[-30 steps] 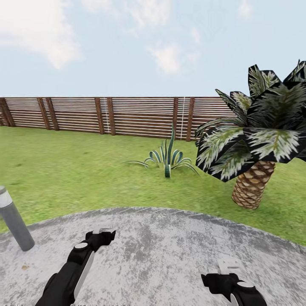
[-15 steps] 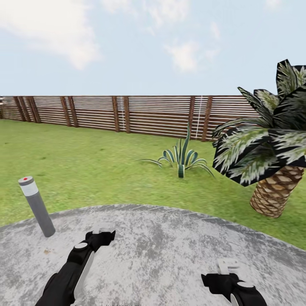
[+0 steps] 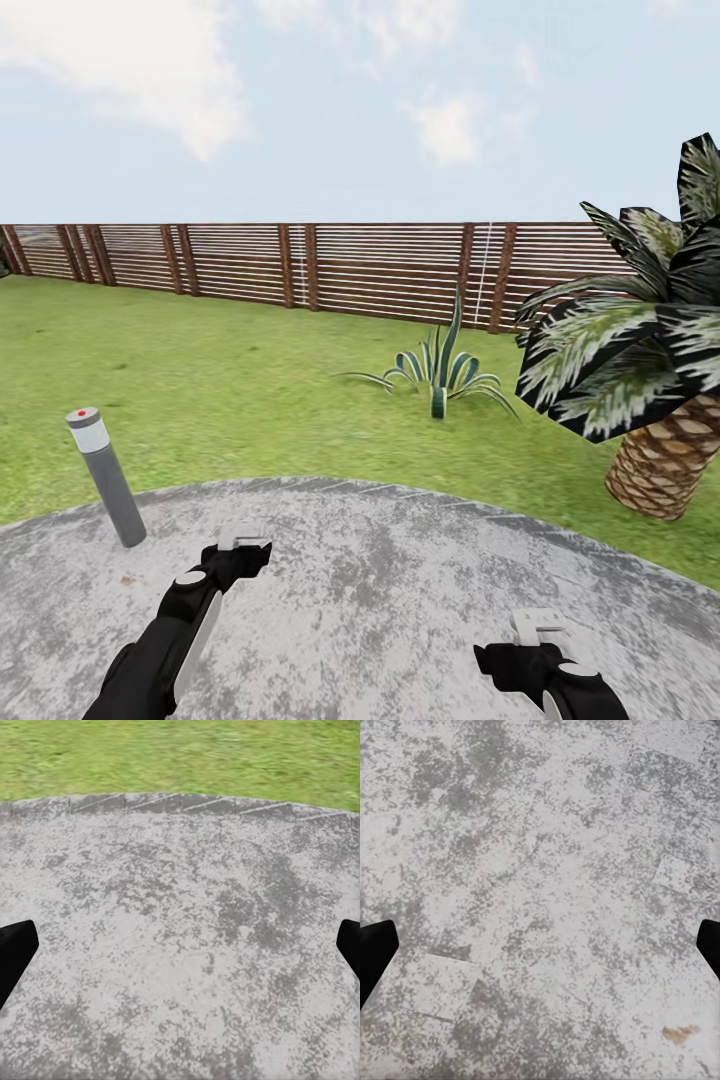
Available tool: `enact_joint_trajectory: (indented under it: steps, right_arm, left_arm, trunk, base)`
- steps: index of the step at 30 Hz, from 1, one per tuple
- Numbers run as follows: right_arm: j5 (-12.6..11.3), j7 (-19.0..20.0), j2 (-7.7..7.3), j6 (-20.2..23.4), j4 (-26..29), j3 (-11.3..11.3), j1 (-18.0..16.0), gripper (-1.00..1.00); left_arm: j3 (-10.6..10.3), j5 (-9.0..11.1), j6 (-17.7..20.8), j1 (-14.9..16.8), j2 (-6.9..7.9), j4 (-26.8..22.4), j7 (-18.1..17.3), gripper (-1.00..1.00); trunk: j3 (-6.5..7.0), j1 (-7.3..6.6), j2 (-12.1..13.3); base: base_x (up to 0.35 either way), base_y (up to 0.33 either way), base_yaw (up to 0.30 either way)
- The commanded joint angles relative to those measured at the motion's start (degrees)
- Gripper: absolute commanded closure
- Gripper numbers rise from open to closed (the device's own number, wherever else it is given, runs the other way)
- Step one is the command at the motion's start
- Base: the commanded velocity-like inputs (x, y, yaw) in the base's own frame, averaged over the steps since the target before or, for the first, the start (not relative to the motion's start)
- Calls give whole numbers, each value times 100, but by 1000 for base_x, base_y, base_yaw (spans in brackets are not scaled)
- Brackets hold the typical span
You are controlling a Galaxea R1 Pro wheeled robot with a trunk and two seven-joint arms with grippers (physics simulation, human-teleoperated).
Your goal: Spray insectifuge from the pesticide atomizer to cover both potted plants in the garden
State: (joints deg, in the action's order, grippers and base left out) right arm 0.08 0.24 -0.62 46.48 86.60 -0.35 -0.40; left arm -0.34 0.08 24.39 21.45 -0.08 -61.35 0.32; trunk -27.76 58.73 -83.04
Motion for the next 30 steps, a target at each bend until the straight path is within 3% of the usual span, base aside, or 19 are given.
enact_joint_trajectory:
  steps: [1,30]
  right_arm:
    - [1,3,-1,28,6,0,-4,-100]
    - [10,-7,15,34,14,31,-2,-100]
  left_arm:
    - [-2,1,31,3,0,-8,3,-100]
    - [-2,6,31,2,-27,-17,3,-100]
  trunk:
    - [-6,0,-4]
    - [-46,0,-4]
  base:
    - [0,0,1]
    - [0,0,227]
